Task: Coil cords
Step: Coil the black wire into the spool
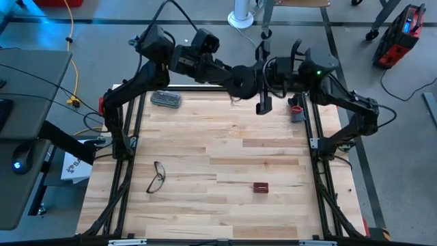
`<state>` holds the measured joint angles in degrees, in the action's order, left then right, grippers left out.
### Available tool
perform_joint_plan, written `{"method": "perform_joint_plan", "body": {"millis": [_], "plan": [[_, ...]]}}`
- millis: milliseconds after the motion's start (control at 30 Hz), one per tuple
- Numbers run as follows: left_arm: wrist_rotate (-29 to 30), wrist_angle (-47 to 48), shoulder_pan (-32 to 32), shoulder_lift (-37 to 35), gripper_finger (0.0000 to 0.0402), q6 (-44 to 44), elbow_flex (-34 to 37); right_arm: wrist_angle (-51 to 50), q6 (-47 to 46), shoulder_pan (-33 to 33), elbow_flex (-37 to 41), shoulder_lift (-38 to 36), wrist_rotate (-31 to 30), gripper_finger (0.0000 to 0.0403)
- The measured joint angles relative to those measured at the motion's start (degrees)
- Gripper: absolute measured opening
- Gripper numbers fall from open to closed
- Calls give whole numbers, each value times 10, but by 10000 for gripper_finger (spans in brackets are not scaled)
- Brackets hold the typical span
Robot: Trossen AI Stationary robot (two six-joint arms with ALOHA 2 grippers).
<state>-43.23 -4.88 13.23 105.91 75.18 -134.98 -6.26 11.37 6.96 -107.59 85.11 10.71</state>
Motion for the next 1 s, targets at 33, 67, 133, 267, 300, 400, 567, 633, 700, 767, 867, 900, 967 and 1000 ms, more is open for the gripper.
{"method": "perform_joint_plan", "body": {"millis": [33, 67, 133, 267, 300, 400, 567, 633, 700, 767, 867, 900, 967, 1000], "plan": [[-7, -1, 0, 0, 0, 11, 0, 11, -3, 0, 0, 1, -3, 0], [-17, -2, -1, 0, 0, 20, 0, 24, -10, 0, 0, 3, -4, 0], [-31, -3, -3, 0, 0, 26, 0, 46, -29, 1, 0, 4, 0, 0], [-34, -19, -2, 0, 0, 41, 0, 82, -62, -1, 0, 20, 19, 0], [-39, -19, -1, 0, 0, 46, 0, 84, -65, -2, 0, 24, 19, 0], [-76, -42, -2, 0, 0, 96, 0, 110, -66, -4, 1, 32, 25, 0], [-104, -71, -10, -1, 0, 140, 0, 153, -99, -11, 0, 38, 64, 0], [-110, -94, -9, -1, 0, 141, 0, 162, -100, -14, 0, 46, 64, 0], [-115, -134, -8, -1, 0, 138, 0, 183, -101, -19, 0, 56, 63, 0], [-126, -179, -8, -1, 0, 143, 0, 212, -108, -21, 0, 67, 63, 0], [-160, -230, -9, -2, 0, 146, 0, 261, -141, -25, 0, 90, 63, 0], [-169, -239, -9, -2, 0, 146, 0, 275, -150, -27, 0, 98, 63, 0], [-188, -248, -9, -2, 0, 145, 0, 296, -167, -29, 0, 110, 65, 0], [-195, -249, -9, -2, 0, 143, 0, 303, -174, -30, 0, 115, 64, 0]]}}
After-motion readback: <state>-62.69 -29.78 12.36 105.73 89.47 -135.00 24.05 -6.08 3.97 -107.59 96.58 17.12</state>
